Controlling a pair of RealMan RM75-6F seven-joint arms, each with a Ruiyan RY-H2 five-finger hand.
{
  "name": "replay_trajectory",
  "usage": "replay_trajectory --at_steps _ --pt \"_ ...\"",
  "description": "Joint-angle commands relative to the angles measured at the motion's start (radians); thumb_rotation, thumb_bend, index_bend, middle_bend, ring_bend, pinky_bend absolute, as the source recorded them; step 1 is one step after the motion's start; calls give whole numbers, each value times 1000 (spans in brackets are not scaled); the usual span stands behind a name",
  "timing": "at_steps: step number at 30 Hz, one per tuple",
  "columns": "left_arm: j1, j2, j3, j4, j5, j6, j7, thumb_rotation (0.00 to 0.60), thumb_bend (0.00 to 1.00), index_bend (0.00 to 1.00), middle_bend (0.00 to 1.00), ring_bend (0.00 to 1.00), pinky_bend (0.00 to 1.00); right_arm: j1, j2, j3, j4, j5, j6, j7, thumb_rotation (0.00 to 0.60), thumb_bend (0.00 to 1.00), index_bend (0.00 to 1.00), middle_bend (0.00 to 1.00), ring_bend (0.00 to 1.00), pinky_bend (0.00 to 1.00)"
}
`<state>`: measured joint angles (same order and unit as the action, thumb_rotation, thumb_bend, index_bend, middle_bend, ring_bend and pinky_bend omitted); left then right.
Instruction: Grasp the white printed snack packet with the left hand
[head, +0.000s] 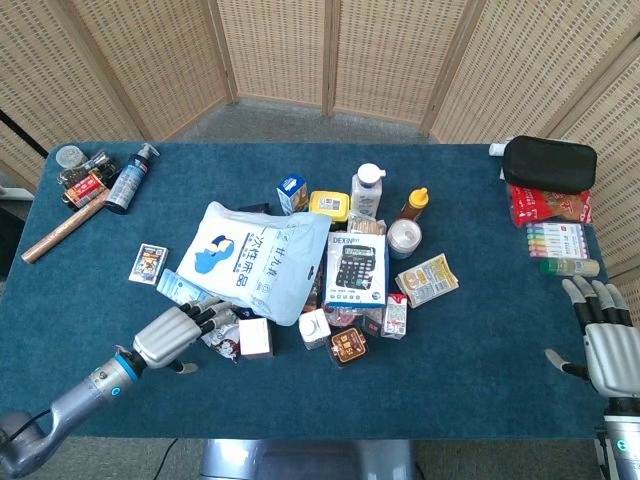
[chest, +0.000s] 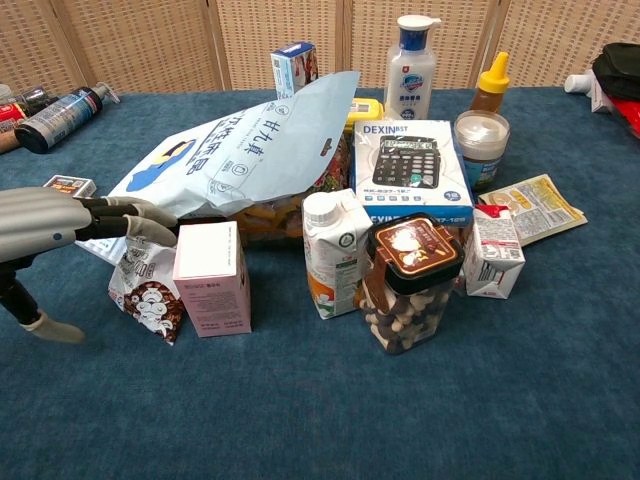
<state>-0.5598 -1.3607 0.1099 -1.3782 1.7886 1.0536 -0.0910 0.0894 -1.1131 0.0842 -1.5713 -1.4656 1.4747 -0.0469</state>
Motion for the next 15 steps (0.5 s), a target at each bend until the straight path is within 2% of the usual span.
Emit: replay_trajectory --at_steps 1,3,4,5,6,7,9,11,15 --pt "-9 -22 -1 4 -14 -18 23 600 0 142 0 0 222 -1 1 1 0 0 2 2 600 0 0 0 0 0" --pt "-9 -39 -7 12 -22 -16 40 600 0 170 25 39 290 -1 1 1 0 -1 3 5 600 0 0 0 0 0" --pt "-6 -53 -13 23 -26 -7 54 600 0 211 114 116 371 -2 2 1 1 -2 4 6 600 0 0 0 0 0" --pt "-2 -65 -19 32 -30 5 67 600 0 278 243 225 464 -3 2 1 1 -2 5 8 600 0 0 0 0 0" --pt "3 -78 -25 44 -32 19 84 600 0 410 454 396 592 -3 3 1 1 -2 6 10 600 0 0 0 0 0" --pt "9 -92 -30 59 -35 31 106 600 1 582 674 588 723 -4 4 1 0 -3 7 12 600 0 0 0 0 0" --pt "16 -110 -36 74 -46 41 132 600 8 768 866 770 829 -5 5 2 0 -5 11 15 600 0 0 0 0 0" --pt "20 -120 -41 82 -58 45 150 600 15 830 936 840 862 -7 6 2 0 -6 14 18 600 0 0 0 0 0" --pt "24 -119 -48 82 -70 63 159 600 19 840 973 881 878 -10 8 2 2 -7 18 24 600 0 0 0 0 0"
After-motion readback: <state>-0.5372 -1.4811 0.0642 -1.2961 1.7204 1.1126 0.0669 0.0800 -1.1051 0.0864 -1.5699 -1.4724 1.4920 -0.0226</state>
